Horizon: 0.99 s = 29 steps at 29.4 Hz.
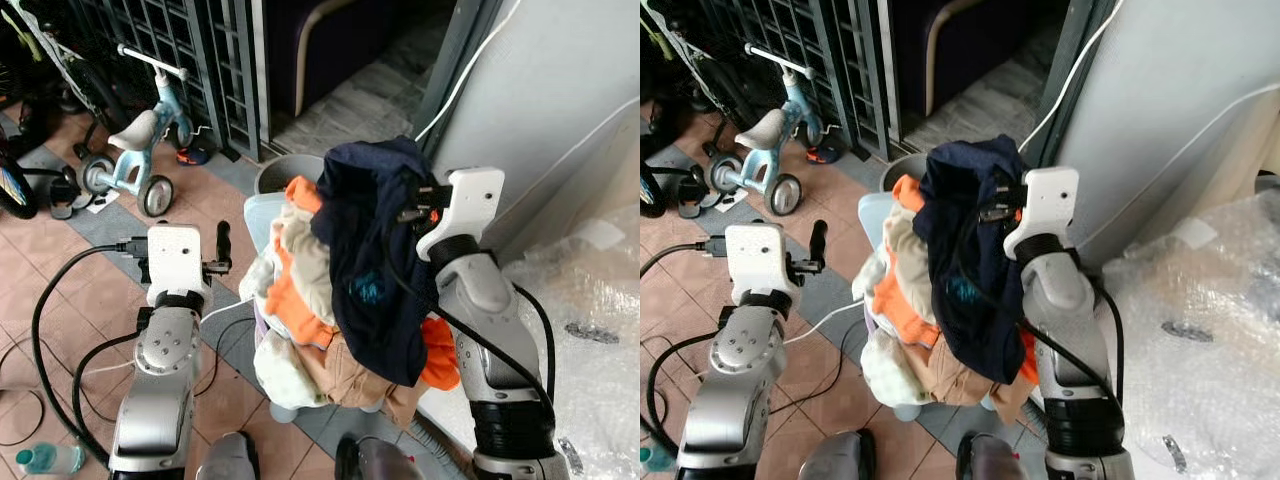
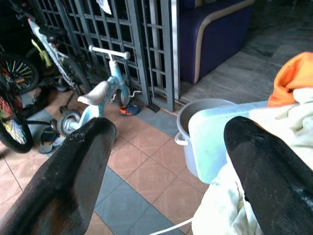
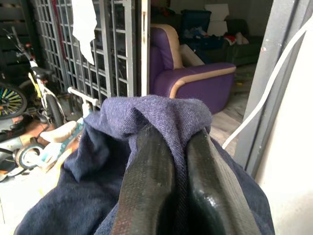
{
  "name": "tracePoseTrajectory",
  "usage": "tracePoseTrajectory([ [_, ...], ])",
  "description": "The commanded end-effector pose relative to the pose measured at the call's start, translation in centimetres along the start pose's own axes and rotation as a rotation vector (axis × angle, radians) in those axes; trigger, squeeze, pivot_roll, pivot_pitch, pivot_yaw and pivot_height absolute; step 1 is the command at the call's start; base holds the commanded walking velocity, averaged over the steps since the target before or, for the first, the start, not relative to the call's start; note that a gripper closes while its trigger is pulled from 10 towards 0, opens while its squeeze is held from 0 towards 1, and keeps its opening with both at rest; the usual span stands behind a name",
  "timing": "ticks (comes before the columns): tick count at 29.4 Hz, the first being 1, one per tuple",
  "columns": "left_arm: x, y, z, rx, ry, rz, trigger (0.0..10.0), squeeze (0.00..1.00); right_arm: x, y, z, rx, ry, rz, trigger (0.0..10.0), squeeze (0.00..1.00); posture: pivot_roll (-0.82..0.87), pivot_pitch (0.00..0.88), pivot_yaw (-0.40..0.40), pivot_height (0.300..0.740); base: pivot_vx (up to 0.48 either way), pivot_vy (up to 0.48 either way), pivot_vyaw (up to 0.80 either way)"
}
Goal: Clothes washing
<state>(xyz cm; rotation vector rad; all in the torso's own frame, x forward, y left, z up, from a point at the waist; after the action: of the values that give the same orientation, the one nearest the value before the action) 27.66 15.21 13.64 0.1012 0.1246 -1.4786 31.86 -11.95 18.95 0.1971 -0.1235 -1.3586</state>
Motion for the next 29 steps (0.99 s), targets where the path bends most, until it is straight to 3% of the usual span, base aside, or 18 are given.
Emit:
tracePoseTrajectory([
  [1, -0.1, -0.6, -0.5, -0.021, 0.013, 0.011, 10.0, 0.0, -0.6, -0.4, 0.3, 0.01, -0.004, 0.01, 0.5, 0.0, 0.03, 0.127, -0.054, 0.74, -0.296, 0.0, 0.0],
  [2, 0.0, -0.6, -0.8, -0.031, 0.009, 0.011, 10.0, 0.0, -0.8, -0.5, 0.1, 0.001, -0.004, 0.016, 2.1, 0.0, 0.03, 0.125, -0.055, 0.74, -0.281, 0.0, 0.0],
  [3, 0.0, -0.7, -0.8, -0.032, 0.007, 0.01, 10.0, 0.0, -0.9, -0.5, 0.1, 0.001, -0.005, 0.021, 4.6, 0.0, 0.03, 0.125, -0.055, 0.74, -0.277, 0.0, 0.0],
  [7, 0.3, -0.8, -1.0, -0.036, 0.006, 0.0, 10.0, 0.0, -1.1, -0.5, 0.1, 0.003, -0.023, 0.036, 4.8, 0.0, 0.03, 0.116, -0.061, 0.74, -0.268, 0.0, 0.0],
  [8, 0.3, -0.8, -1.1, -0.039, 0.004, -0.002, 10.0, 0.0, -1.0, -0.5, 0.1, 0.0, -0.027, 0.036, 8.0, 0.0, 0.03, 0.116, -0.061, 0.74, -0.247, 0.0, 0.0],
  [9, 0.3, -0.9, -1.4, -0.047, 0.0, -0.001, 10.0, 0.0, -0.8, -0.6, -0.1, -0.006, -0.035, 0.032, 10.0, 0.0, 0.02, 0.094, -0.065, 0.74, 0.0, 0.0, 0.0],
  [16, 0.8, -0.3, -1.0, -0.032, -0.022, -0.012, 10.0, 0.0, 0.7, 0.0, -0.6, -0.041, -0.074, -0.027, 10.0, 0.0, 0.03, 0.088, -0.069, 0.74, 0.0, 0.0, -0.13],
  [25, 0.7, -0.1, -0.3, 0.009, -0.062, -0.072, 10.0, 0.0, 2.8, 0.9, 0.5, 0.01, -0.164, -0.191, 10.0, 0.0, 0.03, 0.104, -0.041, 0.74, 0.0, 0.0, -0.8],
  [29, 1.3, 0.0, 0.1, 0.025, -0.075, -0.092, 10.0, 0.0, 2.8, 1.1, 0.3, 0.009, -0.175, -0.193, 10.0, 0.0, 0.03, 0.101, -0.043, 0.74, 0.0, 0.0, -0.8],
])
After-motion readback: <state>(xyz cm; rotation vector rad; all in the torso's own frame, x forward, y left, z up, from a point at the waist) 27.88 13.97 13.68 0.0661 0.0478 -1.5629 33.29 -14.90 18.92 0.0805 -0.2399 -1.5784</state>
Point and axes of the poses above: a point about 5 cm out from each wrist's last joint towards the gripper, its own y axis pointing out of the wrist towards the gripper, its own z axis along the axis of the wrist's last joint, x = y × z, the point moved 2 cm from there along y, pointing out of the wrist towards the gripper, and after that the axes turned 1 degree about y, right-handed, at the moved point
